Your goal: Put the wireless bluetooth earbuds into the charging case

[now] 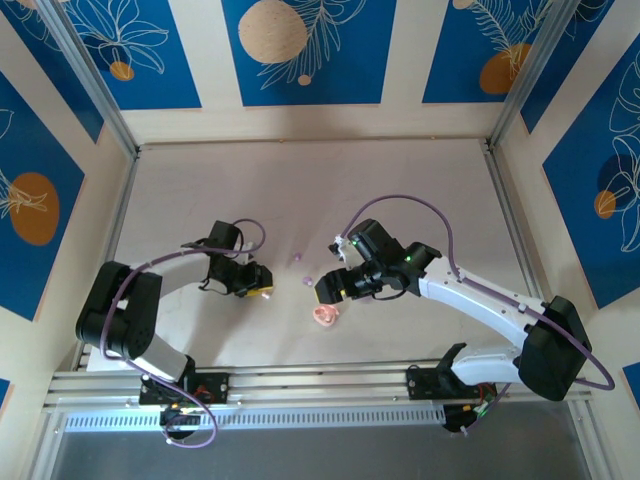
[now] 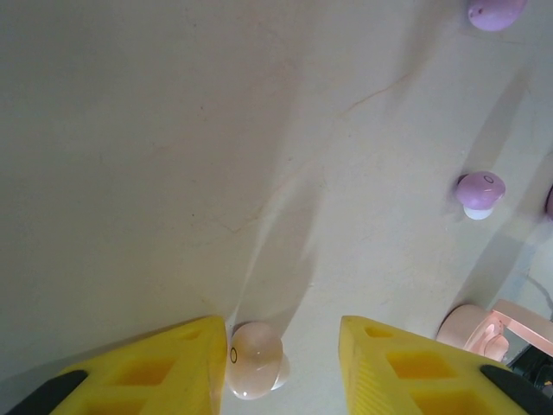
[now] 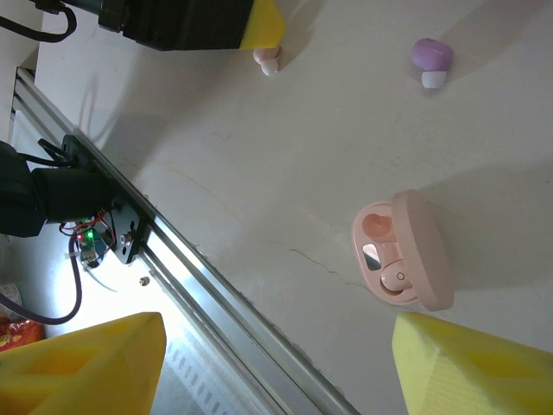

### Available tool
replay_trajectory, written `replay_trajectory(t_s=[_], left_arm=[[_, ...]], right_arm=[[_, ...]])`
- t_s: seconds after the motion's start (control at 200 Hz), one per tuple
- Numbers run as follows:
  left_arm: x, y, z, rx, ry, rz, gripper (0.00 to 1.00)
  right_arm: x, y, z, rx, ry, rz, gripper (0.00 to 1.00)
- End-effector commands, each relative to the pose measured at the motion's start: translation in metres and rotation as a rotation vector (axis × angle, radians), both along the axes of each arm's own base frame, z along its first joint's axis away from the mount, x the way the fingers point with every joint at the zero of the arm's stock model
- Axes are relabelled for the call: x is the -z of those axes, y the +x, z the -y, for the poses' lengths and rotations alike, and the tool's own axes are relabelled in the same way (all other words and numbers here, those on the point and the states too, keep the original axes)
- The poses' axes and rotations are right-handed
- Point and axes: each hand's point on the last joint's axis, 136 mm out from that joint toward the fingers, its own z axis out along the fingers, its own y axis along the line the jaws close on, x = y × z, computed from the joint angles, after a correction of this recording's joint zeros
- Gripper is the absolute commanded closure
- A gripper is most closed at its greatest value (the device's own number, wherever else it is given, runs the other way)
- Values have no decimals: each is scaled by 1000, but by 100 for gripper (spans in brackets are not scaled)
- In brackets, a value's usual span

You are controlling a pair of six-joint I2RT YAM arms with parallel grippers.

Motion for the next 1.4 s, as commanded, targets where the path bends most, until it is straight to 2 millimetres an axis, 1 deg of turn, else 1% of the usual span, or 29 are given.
replay_trajectory(t_s=[0.0, 0.075, 0.295, 0.385, 0.85, 1.265, 1.355, 1.391], left_arm=[[9, -8, -3, 26, 18, -26, 60], [11, -9, -5, 28, 34, -33, 61], [10, -9, -4, 38, 25, -35, 70], [9, -10, -3, 40, 22, -34, 72], [11, -18, 1, 56, 3, -50, 75], [9, -22, 5, 42, -35, -53, 74], [8, -21, 6, 42, -42, -52, 75], [8, -21, 6, 44, -43, -49, 77]], right_arm=[[-6, -2, -1, -9, 1, 8, 30], [-6, -2, 0, -8, 0, 9, 29], [-6, -2, 0, -9, -1, 7, 30], [-5, -2, 0, -9, -4, 6, 29], [-4, -3, -1, -12, -6, 6, 30], [-2, -3, -2, -16, -5, 2, 29], [-2, -3, -2, -17, -5, 4, 30], [-3, -3, -3, -17, -4, 4, 29]])
